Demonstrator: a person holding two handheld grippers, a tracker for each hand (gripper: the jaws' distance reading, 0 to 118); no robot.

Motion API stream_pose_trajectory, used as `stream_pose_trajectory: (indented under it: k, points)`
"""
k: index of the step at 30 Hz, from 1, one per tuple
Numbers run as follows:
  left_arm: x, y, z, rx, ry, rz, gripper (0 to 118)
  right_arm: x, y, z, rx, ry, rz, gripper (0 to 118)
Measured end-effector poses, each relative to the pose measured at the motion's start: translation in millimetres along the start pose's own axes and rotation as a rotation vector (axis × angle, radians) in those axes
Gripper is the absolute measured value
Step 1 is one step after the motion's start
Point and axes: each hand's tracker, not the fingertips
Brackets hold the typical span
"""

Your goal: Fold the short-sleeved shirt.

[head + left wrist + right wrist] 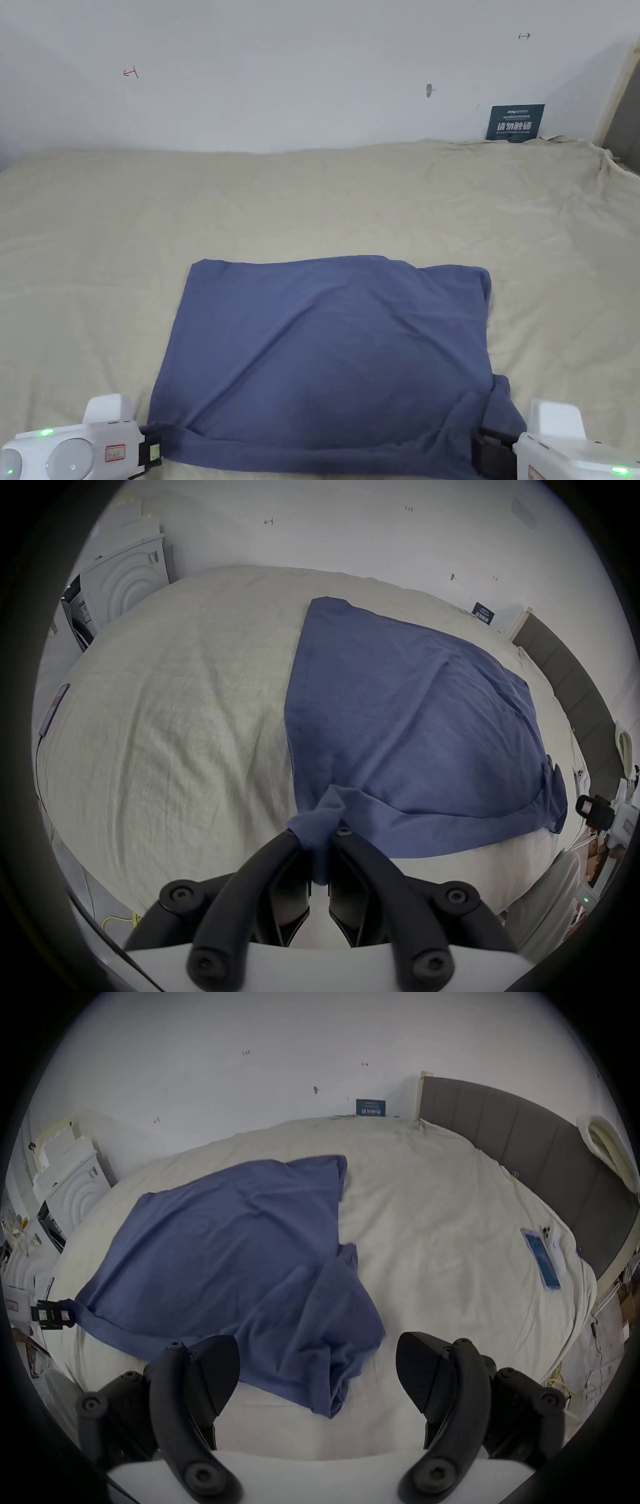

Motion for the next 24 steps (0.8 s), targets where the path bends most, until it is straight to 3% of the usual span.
stream_pose_trajectory:
  k: [5, 7, 13, 17, 24]
  points:
    - [0.6, 1.4, 0.6, 0.006, -0.008, 0.001, 6, 4.7, -14.8, -23.1, -0.107, -0.004, -0.006, 95]
    - [1.1, 1.4, 1.1, 0.008, -0.008, -0.004, 6, 5.0, -18.1, -28.9, -0.130, -0.008, 0.002, 89]
    - [0.6, 1.5, 0.1, 0.003, -0.011, -0.008, 6, 1.3, -20.9, -38.8, -0.126, 0.003, 0.015, 28]
    - [0.5, 1.3, 1.2, 0.002, -0.014, -0.006, 6, -3.3, -21.2, -35.2, -0.100, 0.004, 0.036, 8]
    - [-2.2, 1.3, 6.3, 0.033, -0.025, 0.015, 6, -1.6, -12.8, -11.3, -0.054, 0.042, 0.046, 5]
